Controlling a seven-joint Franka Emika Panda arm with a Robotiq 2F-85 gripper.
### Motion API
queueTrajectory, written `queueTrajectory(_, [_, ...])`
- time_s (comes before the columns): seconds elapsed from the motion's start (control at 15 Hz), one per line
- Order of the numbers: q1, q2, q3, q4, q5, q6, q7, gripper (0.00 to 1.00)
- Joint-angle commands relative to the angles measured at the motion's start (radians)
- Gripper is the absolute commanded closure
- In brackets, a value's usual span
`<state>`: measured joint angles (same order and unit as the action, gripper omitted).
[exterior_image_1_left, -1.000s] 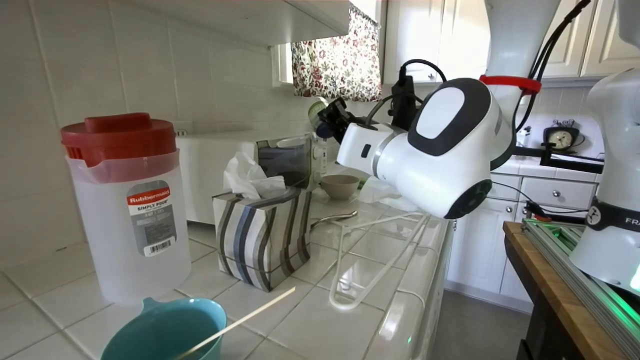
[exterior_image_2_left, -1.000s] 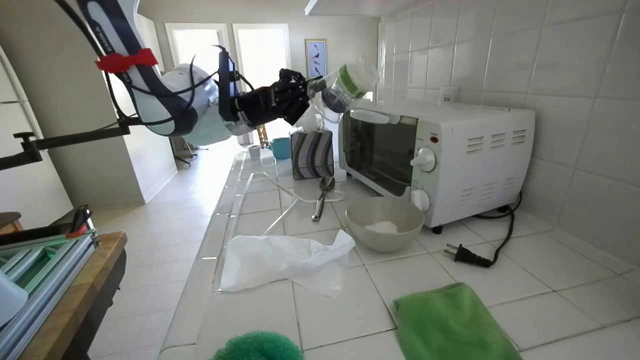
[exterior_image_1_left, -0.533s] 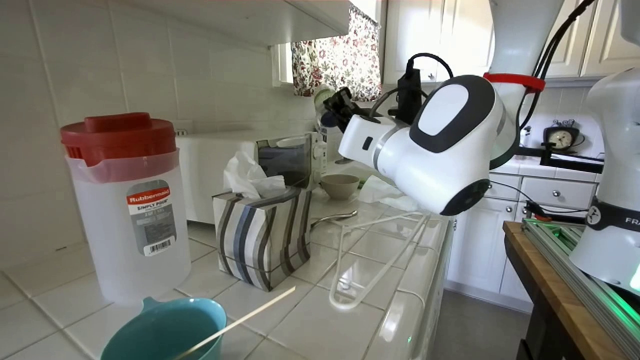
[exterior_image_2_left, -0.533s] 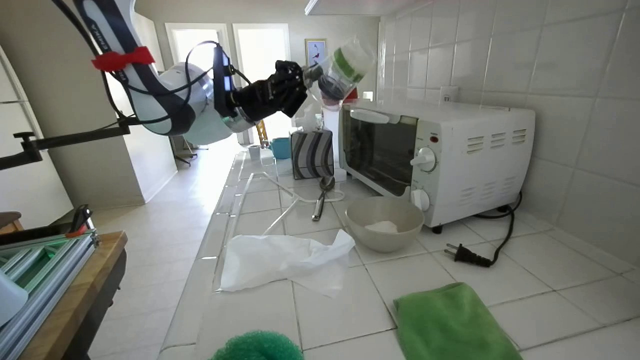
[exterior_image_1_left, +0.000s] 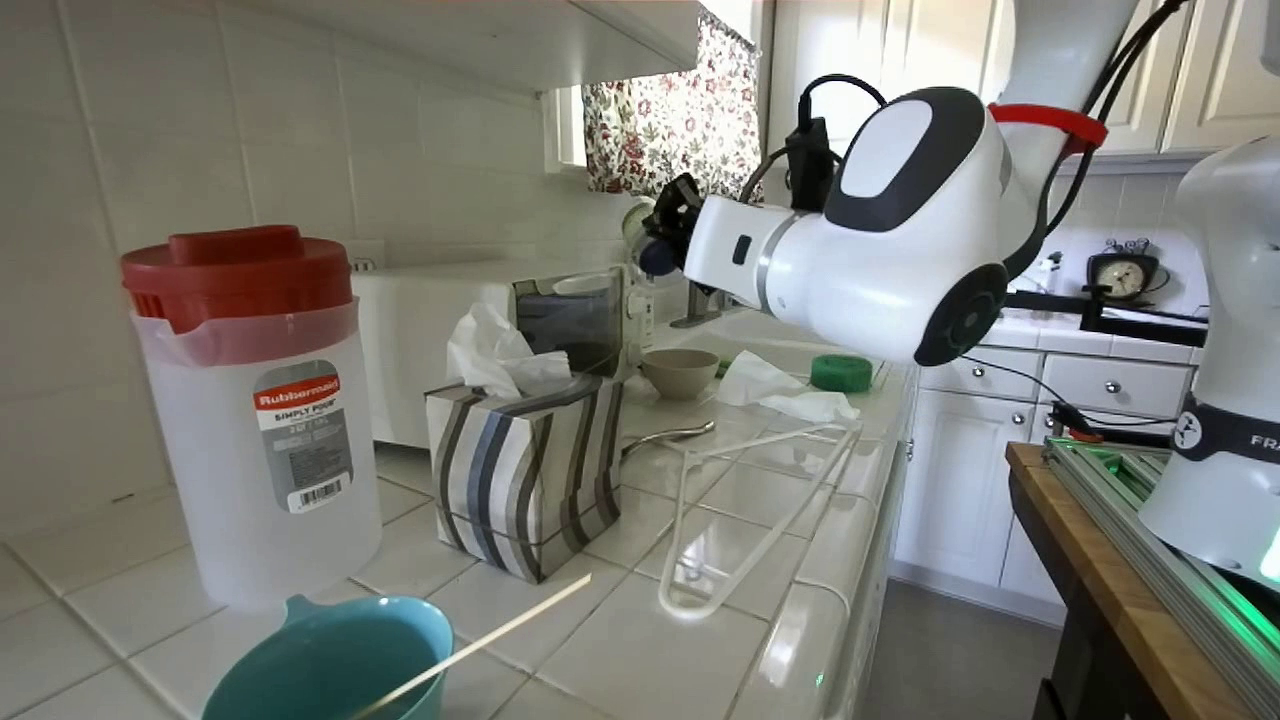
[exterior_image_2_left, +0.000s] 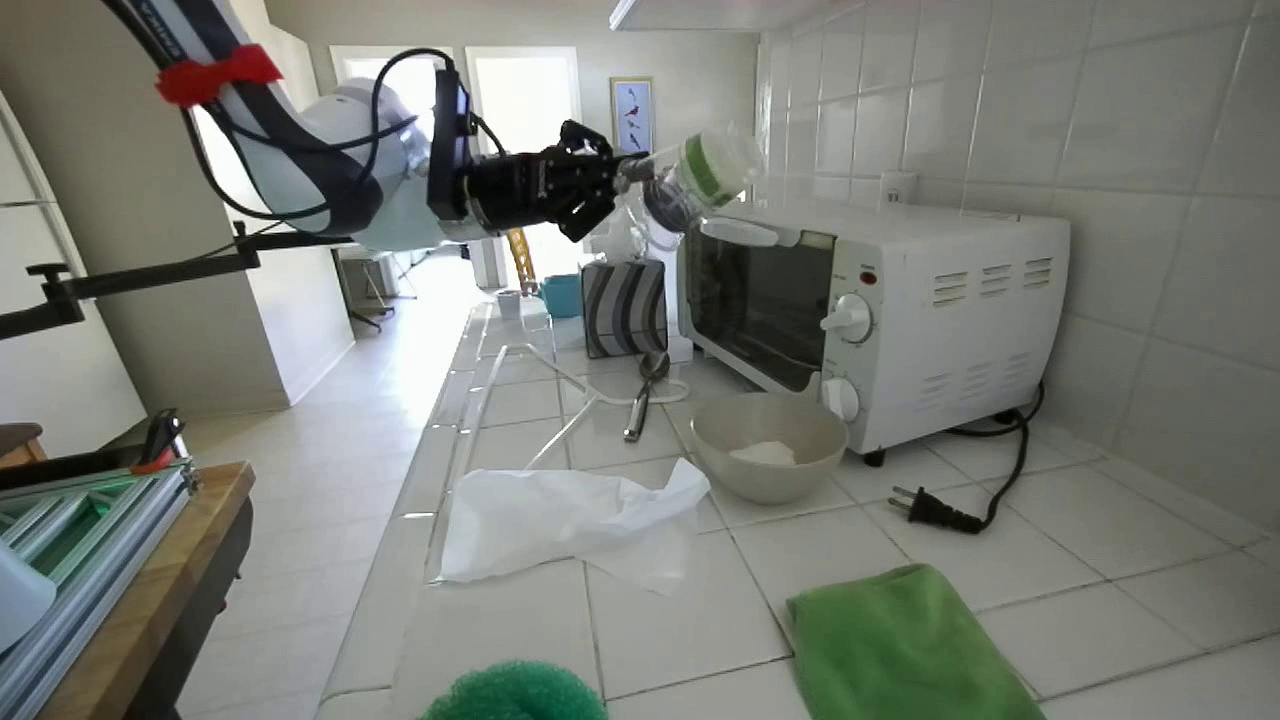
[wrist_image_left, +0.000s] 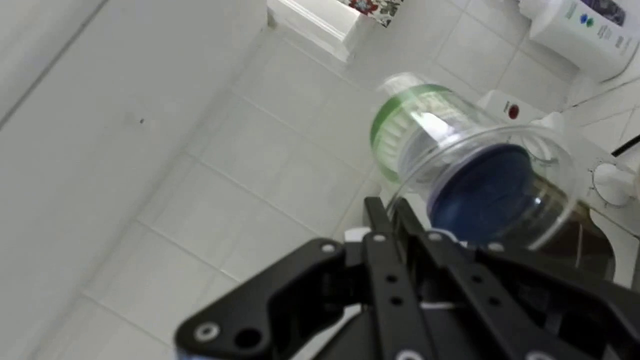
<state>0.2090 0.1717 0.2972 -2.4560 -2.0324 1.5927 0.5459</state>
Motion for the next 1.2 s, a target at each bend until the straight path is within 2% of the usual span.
queueTrajectory(0.0, [0.022,-0.019,-0.012,-0.033,-0.021,-0.12,-0.01,0.98])
queueTrajectory(0.13, [0.023,-0.01,-0.011,-0.038,-0.011,-0.168,-0.011,0.98])
queueTrajectory(0.2, [0.018,-0.021,-0.011,-0.049,-0.012,-0.134,-0.037,0.98])
queueTrajectory(0.27, [0.029,0.008,-0.014,-0.043,-0.018,-0.236,-0.02,0.98])
queueTrajectory(0.33, [0.019,-0.003,-0.01,-0.042,0.014,-0.169,-0.035,0.98])
queueTrajectory(0.47, [0.025,0.017,-0.014,-0.041,0.014,-0.248,-0.038,0.98])
queueTrajectory(0.53, [0.009,-0.014,-0.008,-0.05,0.029,-0.127,-0.072,0.98])
queueTrajectory(0.6, [0.024,0.023,-0.013,-0.037,0.033,-0.246,-0.056,0.98])
queueTrajectory(0.67, [0.009,-0.004,-0.008,-0.041,0.056,-0.128,-0.085,0.98])
queueTrajectory(0.8, [0.008,-0.014,-0.005,-0.042,0.088,-0.075,-0.102,0.98])
queueTrajectory(0.87, [0.014,-0.002,-0.01,-0.039,0.083,-0.104,-0.115,0.98])
queueTrajectory(0.93, [0.009,-0.017,-0.01,-0.045,0.089,-0.058,-0.137,0.98])
queueTrajectory(1.07, [0.025,0.012,-0.019,-0.035,0.073,-0.181,-0.125,0.98])
queueTrajectory(1.13, [0.024,0.014,-0.019,-0.035,0.068,-0.197,-0.116,0.98])
